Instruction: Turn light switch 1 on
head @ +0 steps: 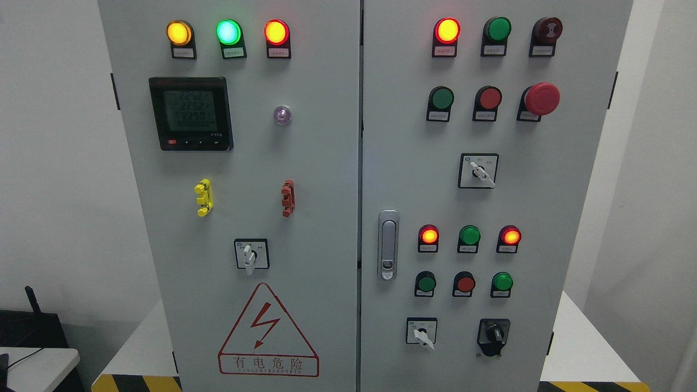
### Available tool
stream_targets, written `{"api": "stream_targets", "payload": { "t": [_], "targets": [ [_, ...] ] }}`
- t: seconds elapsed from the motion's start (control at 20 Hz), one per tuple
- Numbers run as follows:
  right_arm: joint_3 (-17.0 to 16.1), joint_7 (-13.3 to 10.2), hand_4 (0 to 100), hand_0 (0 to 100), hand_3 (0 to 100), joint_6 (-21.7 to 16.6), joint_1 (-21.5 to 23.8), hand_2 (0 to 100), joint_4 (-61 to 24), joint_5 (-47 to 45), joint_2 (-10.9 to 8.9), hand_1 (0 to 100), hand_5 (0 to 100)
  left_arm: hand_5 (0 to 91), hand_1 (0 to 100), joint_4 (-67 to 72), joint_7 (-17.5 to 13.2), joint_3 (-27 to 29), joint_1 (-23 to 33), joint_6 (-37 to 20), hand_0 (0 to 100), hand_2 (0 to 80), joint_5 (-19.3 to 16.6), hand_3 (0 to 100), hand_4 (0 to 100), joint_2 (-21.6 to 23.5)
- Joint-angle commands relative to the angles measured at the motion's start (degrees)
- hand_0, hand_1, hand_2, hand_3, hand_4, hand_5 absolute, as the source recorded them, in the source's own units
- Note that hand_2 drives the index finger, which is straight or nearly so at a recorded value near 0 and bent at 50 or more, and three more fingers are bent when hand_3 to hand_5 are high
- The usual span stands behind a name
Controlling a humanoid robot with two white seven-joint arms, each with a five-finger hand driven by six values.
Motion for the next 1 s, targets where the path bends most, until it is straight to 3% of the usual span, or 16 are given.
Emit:
{"api": "stream_targets", "payload": {
  "t": [0.0,0.2,0.4,0.7,0.95],
  "targets": [
    [1.3,0.0,0,12,0,0.0,0.0,0,0.0,0.3,-0.03,39,0,1.9,14,-28.9,-0.9,4.1,0.2,-0.1,34,14.0,-0.1,37,42,-1.1],
    [1.3,0.0,0,12,0,0.0,0.1,0,0.0,0.3,-0.03,39,0,16.0,18,-36.8,-5.1,2.9,0.2,-0.2,37,18.2,-0.5,44,52,-1.1],
    [1.3,0.0,0,12,0,0.0,0.0,0,0.0,0.3,-0.03,39,0,22.3,22,-43.1,-6.3,1.9,-0.4,-0.2,37,21.7,-5.4,48,57,-1.1],
    [1.3,0.0,0,12,0,0.0,0.0,0,0.0,0.3,0.06,39,0,28.0,24,-50.1,-8.0,-3.7,-1.5,-0.2,36,28.5,-5.6,53,62,-1.3],
    [1.3,0.0,0,12,0,0.0,0.0,0,0.0,0.3,-0.03,39,0,40.2,27,-51.0,-9.2,-8.2,-3.7,-0.1,35,35.4,-5.7,62,70,-1.5]
  ]
}}
